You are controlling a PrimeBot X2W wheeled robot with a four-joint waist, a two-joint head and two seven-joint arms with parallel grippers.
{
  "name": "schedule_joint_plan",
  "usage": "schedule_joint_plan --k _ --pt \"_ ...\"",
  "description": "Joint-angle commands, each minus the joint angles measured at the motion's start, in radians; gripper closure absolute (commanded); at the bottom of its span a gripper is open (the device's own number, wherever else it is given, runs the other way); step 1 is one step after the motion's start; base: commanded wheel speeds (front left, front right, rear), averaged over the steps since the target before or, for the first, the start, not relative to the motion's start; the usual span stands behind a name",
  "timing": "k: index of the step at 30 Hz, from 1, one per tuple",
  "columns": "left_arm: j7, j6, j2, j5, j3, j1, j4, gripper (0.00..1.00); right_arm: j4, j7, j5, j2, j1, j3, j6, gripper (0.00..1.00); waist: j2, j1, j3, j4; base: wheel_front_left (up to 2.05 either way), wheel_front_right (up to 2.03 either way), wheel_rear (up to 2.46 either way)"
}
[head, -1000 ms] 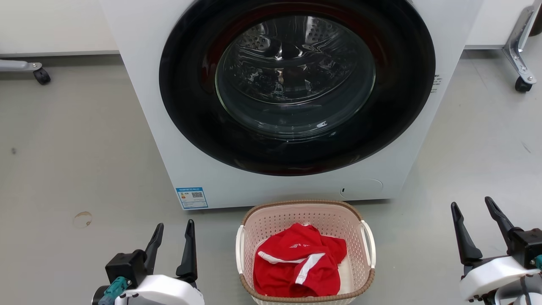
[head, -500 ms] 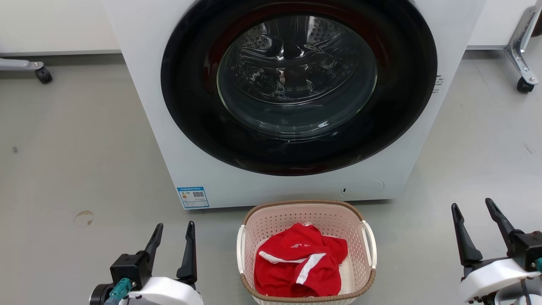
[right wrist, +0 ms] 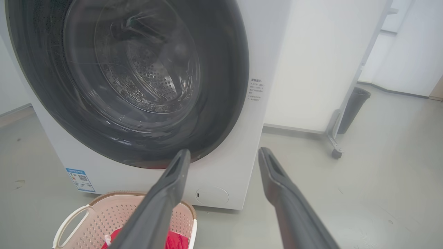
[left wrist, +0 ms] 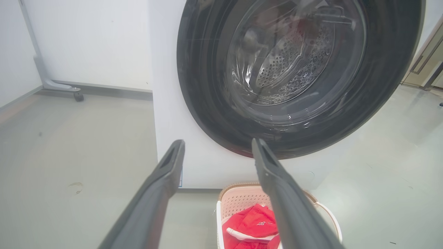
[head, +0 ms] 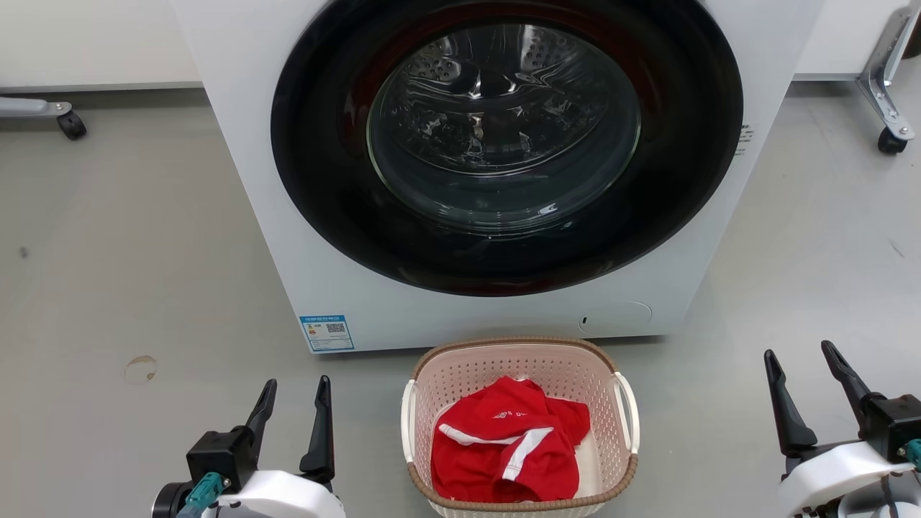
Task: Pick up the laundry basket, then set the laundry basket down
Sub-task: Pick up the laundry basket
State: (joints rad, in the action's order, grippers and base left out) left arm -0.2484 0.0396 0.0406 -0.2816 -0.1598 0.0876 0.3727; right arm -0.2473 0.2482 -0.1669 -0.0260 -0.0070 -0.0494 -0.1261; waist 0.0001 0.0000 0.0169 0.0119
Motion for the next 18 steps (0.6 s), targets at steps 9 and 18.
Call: schedule_joint_plan --k 9,18 --pt "-0.013 -0.013 0.010 -0.023 0.019 0.073 -0.032 0.00 -0.005 0.014 -0.002 -0.024 -0.057 -0.030 -0.005 0.00 -0.0001 0.0000 0.057 -0.011 0.00 0.00 0.00" --pt "-0.013 -0.030 0.010 -0.035 -0.011 0.160 -0.012 0.00 -0.079 0.014 -0.021 -0.024 -0.164 -0.059 -0.005 0.00 -0.0001 0.0000 0.199 -0.029 0.00 0.00 0.00"
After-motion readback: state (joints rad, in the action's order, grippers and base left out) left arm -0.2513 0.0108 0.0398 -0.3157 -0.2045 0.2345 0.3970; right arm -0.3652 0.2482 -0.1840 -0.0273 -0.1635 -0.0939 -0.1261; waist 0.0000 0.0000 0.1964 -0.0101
